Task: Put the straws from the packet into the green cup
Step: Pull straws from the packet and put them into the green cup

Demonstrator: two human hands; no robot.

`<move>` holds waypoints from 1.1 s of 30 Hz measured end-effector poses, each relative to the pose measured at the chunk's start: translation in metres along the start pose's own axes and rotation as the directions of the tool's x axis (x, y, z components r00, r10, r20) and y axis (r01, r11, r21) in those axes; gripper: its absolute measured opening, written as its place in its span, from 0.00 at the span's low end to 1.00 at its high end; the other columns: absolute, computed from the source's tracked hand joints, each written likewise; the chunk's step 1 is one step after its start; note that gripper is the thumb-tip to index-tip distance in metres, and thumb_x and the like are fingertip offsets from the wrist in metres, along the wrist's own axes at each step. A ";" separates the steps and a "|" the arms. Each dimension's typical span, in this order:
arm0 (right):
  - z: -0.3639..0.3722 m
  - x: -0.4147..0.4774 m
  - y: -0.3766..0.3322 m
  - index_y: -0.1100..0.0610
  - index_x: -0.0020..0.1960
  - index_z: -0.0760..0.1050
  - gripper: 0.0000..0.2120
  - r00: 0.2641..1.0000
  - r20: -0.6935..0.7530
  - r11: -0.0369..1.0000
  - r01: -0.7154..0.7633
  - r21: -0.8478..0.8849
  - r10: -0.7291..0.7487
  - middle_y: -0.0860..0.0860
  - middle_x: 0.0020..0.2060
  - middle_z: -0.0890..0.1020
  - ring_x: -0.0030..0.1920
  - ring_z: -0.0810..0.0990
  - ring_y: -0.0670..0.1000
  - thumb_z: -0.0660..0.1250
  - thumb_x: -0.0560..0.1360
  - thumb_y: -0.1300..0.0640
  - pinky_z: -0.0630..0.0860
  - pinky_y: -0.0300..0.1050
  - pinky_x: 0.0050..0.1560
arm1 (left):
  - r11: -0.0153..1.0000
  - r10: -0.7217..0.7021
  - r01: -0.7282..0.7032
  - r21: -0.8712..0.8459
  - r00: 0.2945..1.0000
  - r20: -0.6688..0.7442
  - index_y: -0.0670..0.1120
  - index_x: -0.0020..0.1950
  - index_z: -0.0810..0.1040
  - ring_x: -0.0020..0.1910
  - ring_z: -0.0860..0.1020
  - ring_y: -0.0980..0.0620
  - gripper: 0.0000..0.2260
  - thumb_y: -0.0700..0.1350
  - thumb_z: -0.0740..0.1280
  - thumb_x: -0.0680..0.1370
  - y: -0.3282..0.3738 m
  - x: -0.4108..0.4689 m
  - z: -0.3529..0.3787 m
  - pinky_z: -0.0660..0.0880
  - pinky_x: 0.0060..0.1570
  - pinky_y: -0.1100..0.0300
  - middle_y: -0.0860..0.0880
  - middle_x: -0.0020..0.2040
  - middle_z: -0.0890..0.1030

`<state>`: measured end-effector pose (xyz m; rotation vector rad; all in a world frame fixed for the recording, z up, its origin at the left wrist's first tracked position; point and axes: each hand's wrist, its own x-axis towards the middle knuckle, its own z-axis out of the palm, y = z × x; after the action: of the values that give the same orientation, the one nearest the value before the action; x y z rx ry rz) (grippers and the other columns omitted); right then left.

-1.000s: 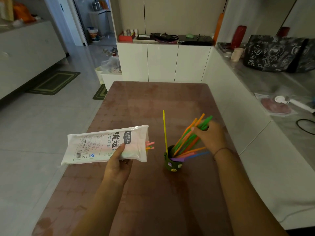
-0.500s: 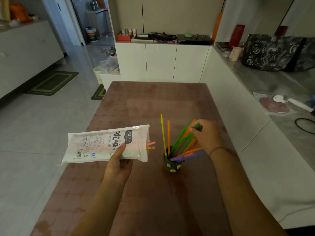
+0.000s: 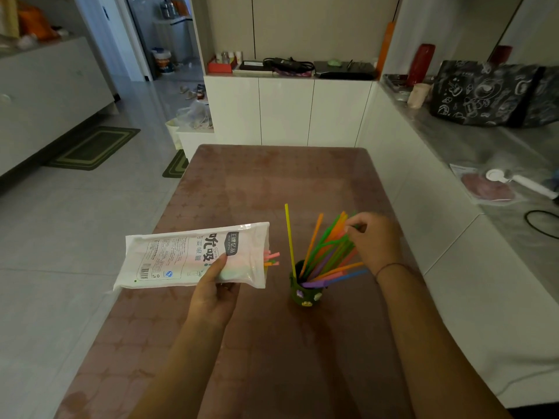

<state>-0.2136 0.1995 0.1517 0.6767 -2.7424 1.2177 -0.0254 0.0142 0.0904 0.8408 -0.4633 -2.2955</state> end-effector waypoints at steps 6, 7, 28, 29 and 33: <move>-0.010 -0.005 -0.011 0.57 0.54 0.78 0.11 0.987 -0.163 1.000 -0.010 -0.010 0.008 0.55 0.52 0.76 0.38 0.74 0.51 0.69 0.72 0.57 0.66 0.38 0.43 | 1.000 0.001 -0.001 0.004 1.000 0.016 0.49 0.63 0.73 0.54 0.81 0.50 0.18 0.34 0.67 0.75 0.003 -0.003 0.007 0.82 0.44 0.55 0.49 0.54 0.83; -0.013 -0.007 -0.018 0.56 0.53 0.78 0.10 0.973 -0.231 0.999 0.012 0.041 -0.002 0.55 0.51 0.76 0.35 0.72 0.48 0.69 0.72 0.56 0.65 0.36 0.41 | 1.000 0.003 -0.003 0.000 1.000 0.022 0.49 0.62 0.73 0.55 0.81 0.49 0.18 0.34 0.67 0.75 0.004 -0.003 0.007 0.82 0.45 0.55 0.49 0.54 0.83; 0.059 -0.067 -0.068 0.57 0.48 0.79 0.05 0.931 0.362 0.667 -0.302 0.681 0.052 0.52 0.34 0.82 0.31 0.79 0.44 0.66 0.74 0.63 0.77 0.36 0.34 | 0.959 0.194 -0.227 0.169 0.962 0.190 0.50 0.61 0.77 0.55 0.82 0.50 0.21 0.39 0.72 0.70 0.016 -0.026 0.026 0.82 0.46 0.57 0.47 0.56 0.84; 0.057 -0.065 -0.066 0.57 0.46 0.79 0.04 0.930 0.363 0.658 -0.306 0.688 0.054 0.52 0.33 0.82 0.30 0.79 0.43 0.66 0.74 0.63 0.77 0.36 0.34 | 0.963 0.187 -0.216 0.160 0.966 0.179 0.51 0.59 0.78 0.54 0.83 0.50 0.19 0.39 0.71 0.70 0.016 -0.025 0.024 0.82 0.48 0.56 0.48 0.56 0.84; 0.042 -0.050 -0.052 0.59 0.42 0.79 0.05 0.926 0.366 0.628 -0.337 0.702 0.087 0.48 0.24 0.80 0.25 0.78 0.43 0.66 0.73 0.66 0.76 0.34 0.29 | 0.982 0.158 -0.169 0.087 0.979 0.128 0.51 0.60 0.76 0.51 0.84 0.52 0.17 0.36 0.69 0.74 0.023 -0.019 0.015 0.82 0.46 0.57 0.50 0.52 0.85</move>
<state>-0.1421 0.1564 0.1472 0.6083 -2.4704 2.5930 -0.0142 0.0122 0.1221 0.6855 -0.6782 -2.1928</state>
